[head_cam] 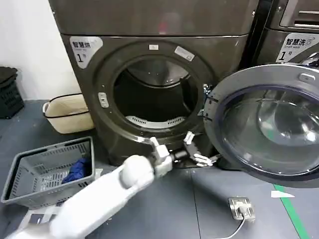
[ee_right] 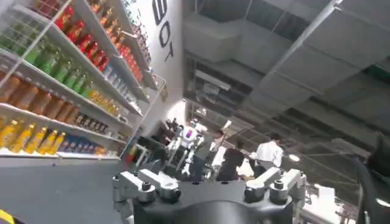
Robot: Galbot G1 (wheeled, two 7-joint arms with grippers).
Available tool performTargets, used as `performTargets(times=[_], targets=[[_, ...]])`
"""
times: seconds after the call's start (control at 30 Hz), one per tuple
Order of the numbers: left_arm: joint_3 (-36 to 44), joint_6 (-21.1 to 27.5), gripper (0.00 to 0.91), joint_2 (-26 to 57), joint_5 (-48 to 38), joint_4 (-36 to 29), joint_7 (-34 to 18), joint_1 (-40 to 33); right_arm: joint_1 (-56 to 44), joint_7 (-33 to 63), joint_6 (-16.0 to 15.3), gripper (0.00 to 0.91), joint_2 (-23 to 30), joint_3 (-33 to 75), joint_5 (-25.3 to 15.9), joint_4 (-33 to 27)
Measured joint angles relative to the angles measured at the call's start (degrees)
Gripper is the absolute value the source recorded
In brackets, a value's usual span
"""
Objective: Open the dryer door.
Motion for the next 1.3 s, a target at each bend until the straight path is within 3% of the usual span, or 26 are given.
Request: performTargets(times=[0.43,0.73,0.97,1.13,1.3], targets=[[-25.3,8.8,0.907,16.0,-6.7,-17.3,-7.5,25.0,2.1,-0.3,-1.1,0.907,0.0,-3.9,-1.4,-0.2],[-44.0,16.2,0.907,19.4,-18.0,-20.4,-17.2,39.0,3.4,-0.8,-1.5,0.907,0.0,-7.7,-2.4,-0.2],[-53.3,24.3,0.907,21.6,-31.6,-18.2,-26.3,37.9,4.1,-1.2,-1.6,0.907,0.0,-10.5,-3.6,-0.2],[-53.2,30.5,0.907,22.4,-40.6,-13.4,-33.4,31.2,4.1,-1.5,-1.6,0.907,0.0,-12.2,-4.1,-0.2],[-50.4,32.1,0.907,23.4,-45.7,-6.3,-35.0,23.3,4.1,-1.5,-1.6,0.907,0.0,-13.2,-4.6,-0.1]])
